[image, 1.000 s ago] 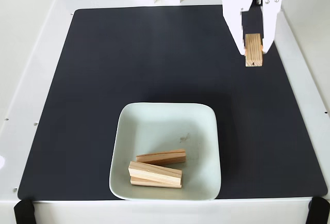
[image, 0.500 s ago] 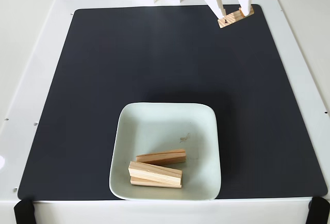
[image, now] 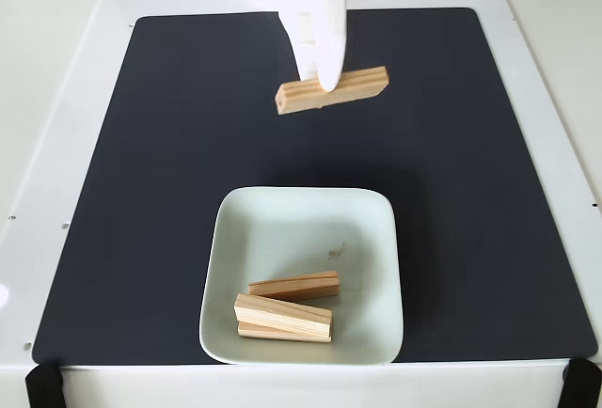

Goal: Pick up the wooden block and place them on the plate.

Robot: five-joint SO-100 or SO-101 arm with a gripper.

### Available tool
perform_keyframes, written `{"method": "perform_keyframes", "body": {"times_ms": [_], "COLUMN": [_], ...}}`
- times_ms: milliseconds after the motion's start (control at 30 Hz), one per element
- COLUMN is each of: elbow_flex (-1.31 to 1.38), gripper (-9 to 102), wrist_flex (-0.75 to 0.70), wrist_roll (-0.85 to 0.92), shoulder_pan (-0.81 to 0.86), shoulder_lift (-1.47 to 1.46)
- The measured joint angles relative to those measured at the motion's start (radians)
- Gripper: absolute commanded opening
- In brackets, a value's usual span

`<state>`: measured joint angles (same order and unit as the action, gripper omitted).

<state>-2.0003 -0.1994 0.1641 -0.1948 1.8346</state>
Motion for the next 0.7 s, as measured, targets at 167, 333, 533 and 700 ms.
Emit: {"method": "perform_keyframes", "body": {"times_ms": [167, 333, 533, 700], "elbow_flex": [0.357, 0.772, 1.192, 1.387], "gripper": [-1, -1, -1, -1], "wrist_flex": [-0.236, -0.548, -0.746, -0.762], "wrist_roll": [-0.012, -0.015, -0.023, -0.132], "shoulder_pan": [0.049, 0.048, 0.046, 0.046], "shoulder_lift": [-0.290, -0.571, -0.854, -1.005]}}
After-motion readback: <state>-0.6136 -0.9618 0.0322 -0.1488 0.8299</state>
